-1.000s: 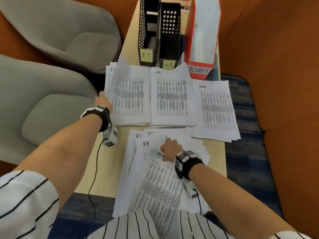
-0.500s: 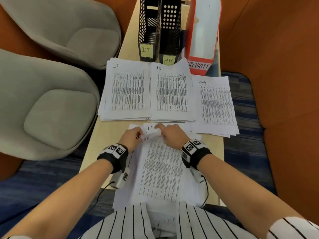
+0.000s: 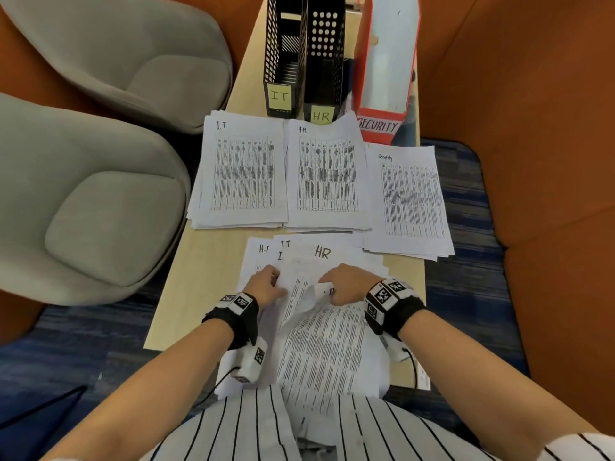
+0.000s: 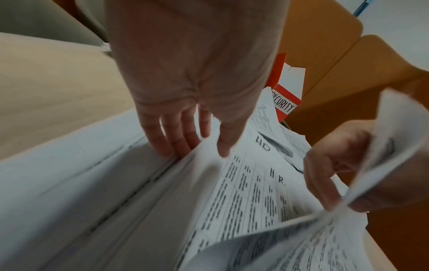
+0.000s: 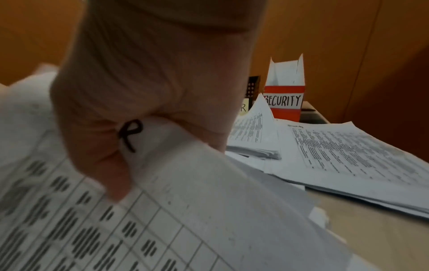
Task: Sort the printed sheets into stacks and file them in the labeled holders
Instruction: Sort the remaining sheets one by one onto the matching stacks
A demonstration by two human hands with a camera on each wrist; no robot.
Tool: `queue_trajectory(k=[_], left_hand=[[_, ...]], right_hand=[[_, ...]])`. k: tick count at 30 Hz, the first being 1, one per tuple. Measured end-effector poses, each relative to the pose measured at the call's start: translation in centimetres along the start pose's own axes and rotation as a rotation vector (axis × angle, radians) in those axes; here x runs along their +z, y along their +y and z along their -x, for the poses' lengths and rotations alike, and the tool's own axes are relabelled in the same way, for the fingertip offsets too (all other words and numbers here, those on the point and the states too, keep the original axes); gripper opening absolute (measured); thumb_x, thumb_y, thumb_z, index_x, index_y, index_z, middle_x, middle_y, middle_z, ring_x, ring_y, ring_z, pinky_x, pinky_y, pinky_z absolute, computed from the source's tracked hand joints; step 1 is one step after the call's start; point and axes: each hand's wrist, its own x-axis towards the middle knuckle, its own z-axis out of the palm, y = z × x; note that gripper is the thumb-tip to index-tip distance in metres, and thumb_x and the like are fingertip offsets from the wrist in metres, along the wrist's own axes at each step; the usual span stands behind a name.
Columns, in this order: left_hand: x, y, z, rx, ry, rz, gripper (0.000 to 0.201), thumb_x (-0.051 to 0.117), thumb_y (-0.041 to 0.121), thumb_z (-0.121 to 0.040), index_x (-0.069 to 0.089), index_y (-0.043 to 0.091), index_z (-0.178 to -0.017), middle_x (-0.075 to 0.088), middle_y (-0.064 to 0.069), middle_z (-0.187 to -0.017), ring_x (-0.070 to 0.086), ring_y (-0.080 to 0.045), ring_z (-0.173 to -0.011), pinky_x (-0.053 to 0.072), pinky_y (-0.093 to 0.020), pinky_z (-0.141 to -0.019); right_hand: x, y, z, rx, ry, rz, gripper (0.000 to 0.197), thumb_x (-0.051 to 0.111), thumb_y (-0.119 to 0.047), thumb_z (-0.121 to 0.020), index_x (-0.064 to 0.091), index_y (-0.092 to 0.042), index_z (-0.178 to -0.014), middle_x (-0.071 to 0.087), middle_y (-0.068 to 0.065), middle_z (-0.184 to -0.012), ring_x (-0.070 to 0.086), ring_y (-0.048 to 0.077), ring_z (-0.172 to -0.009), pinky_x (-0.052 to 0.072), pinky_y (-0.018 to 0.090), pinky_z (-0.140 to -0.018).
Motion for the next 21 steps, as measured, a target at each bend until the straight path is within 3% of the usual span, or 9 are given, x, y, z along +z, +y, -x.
queue_trajectory(k=[3,6,9,12,15,18,19,21], left_hand=[[0.7,0.1,0.3,0.049,0.172,0.028,0.032,0.062,0.007,-0.078,0.051,0.015,-0.107,0.051,-0.002,-0.094,0.055,-0.027,-0.089,0.046,-0.031,-0.075],[1.0,0.4,0.1,0.135,0.170,-0.051,0.036,0.061,0.007,-0.080,0.056,0.013,-0.115,0.048,-0.009,-0.114,0.054,-0.028,-0.102,0.044,-0.033,-0.096],[1.2,1.3,-0.1,0.106,0.035,-0.126,0.045,0.063,0.013,-0.085,0.049,0.007,-0.127,0.042,-0.012,-0.128,0.051,-0.028,-0.114,0.038,-0.032,-0.103],[1.3,2.3,-0.1,0.031,0.096,-0.109,0.023,0.049,0.002,-0.086,0.049,0.005,-0.108,0.047,-0.017,-0.120,0.052,-0.032,-0.104,0.041,-0.033,-0.089],[1.6,2.2,-0.3,-0.002,0.158,-0.045,0.025,0.047,0.000,-0.083,0.049,0.004,-0.107,0.052,-0.013,-0.107,0.049,-0.024,-0.087,0.039,-0.030,-0.077],[1.9,1.6,-0.6,-0.019,0.130,-0.014,0.031,0.057,0.005,-0.082,0.050,0.006,-0.112,0.057,-0.010,-0.100,0.053,-0.020,-0.086,0.043,-0.028,-0.075],[2.1,1.3,-0.8,-0.028,0.121,-0.012,0.036,0.062,0.009,-0.082,0.050,0.007,-0.116,0.059,-0.009,-0.103,0.055,-0.021,-0.089,0.045,-0.028,-0.078],[2.3,1.0,-0.8,-0.034,0.138,-0.037,0.048,0.071,0.015,-0.077,0.050,0.008,-0.120,0.057,-0.009,-0.110,0.057,-0.023,-0.098,0.047,-0.029,-0.083]], right_hand=[[0.4,-1.0,0.9,0.011,-0.148,-0.062,0.024,0.068,-0.015,-0.078,0.066,-0.008,-0.101,0.069,0.010,-0.102,0.057,0.018,-0.083,0.049,0.034,-0.079],[2.0,-1.8,1.7,0.006,-0.305,-0.078,0.037,0.072,-0.018,-0.079,0.063,-0.009,-0.114,0.067,0.007,-0.109,0.059,0.020,-0.094,0.047,0.034,-0.089],[3.0,-1.7,2.0,0.028,-0.182,-0.121,0.039,0.072,-0.021,-0.082,0.060,-0.009,-0.117,0.066,0.008,-0.113,0.060,0.020,-0.092,0.047,0.020,-0.073],[2.4,-0.8,1.8,0.036,0.042,-0.180,0.032,0.065,-0.023,-0.086,0.063,-0.009,-0.114,0.068,0.006,-0.107,0.064,0.020,-0.082,0.047,0.017,-0.062],[1.5,0.2,1.5,0.038,0.203,-0.064,0.025,0.051,-0.014,-0.086,0.063,-0.012,-0.108,0.067,0.003,-0.100,0.062,0.023,-0.086,0.050,0.029,-0.070],[1.8,1.4,0.9,0.090,0.249,-0.019,0.016,0.045,-0.010,-0.088,0.059,-0.014,-0.094,0.061,0.004,-0.091,0.060,0.026,-0.086,0.047,0.032,-0.068],[2.0,1.8,0.6,0.100,0.242,-0.011,0.017,0.045,-0.010,-0.089,0.060,-0.015,-0.096,0.060,0.006,-0.097,0.059,0.028,-0.092,0.049,0.035,-0.073],[2.7,2.6,-0.1,0.132,0.221,-0.002,0.025,0.048,-0.015,-0.091,0.063,-0.017,-0.112,0.050,0.012,-0.128,0.053,0.034,-0.113,0.049,0.043,-0.090]])
